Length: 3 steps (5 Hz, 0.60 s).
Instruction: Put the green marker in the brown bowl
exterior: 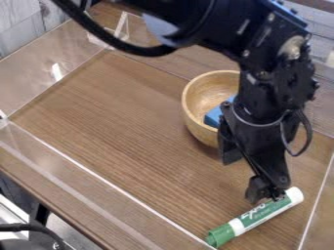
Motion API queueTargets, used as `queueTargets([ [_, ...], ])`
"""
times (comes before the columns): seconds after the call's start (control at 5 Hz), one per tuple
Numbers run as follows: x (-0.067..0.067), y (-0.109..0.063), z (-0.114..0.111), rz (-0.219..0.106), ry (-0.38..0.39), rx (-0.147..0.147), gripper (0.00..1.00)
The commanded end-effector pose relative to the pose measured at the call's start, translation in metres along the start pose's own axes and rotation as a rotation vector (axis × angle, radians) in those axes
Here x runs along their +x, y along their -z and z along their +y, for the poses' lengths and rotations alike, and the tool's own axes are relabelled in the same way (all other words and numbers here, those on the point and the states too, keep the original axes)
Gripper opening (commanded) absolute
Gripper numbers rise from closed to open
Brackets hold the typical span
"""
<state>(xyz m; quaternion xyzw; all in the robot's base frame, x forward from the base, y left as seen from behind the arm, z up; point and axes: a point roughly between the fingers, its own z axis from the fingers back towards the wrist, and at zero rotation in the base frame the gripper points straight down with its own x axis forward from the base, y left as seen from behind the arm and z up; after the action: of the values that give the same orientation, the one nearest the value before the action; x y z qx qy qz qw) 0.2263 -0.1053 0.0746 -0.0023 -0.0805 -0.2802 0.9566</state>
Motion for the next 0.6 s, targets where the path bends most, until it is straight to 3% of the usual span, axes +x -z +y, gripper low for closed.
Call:
queueTargets([
  [0.0,0.008,0.0,0.0,-0.038,-0.001,0.001,1.0],
  [0.4,0.011,0.014,-0.003,-0.048,0.0,-0.01,1.0],
])
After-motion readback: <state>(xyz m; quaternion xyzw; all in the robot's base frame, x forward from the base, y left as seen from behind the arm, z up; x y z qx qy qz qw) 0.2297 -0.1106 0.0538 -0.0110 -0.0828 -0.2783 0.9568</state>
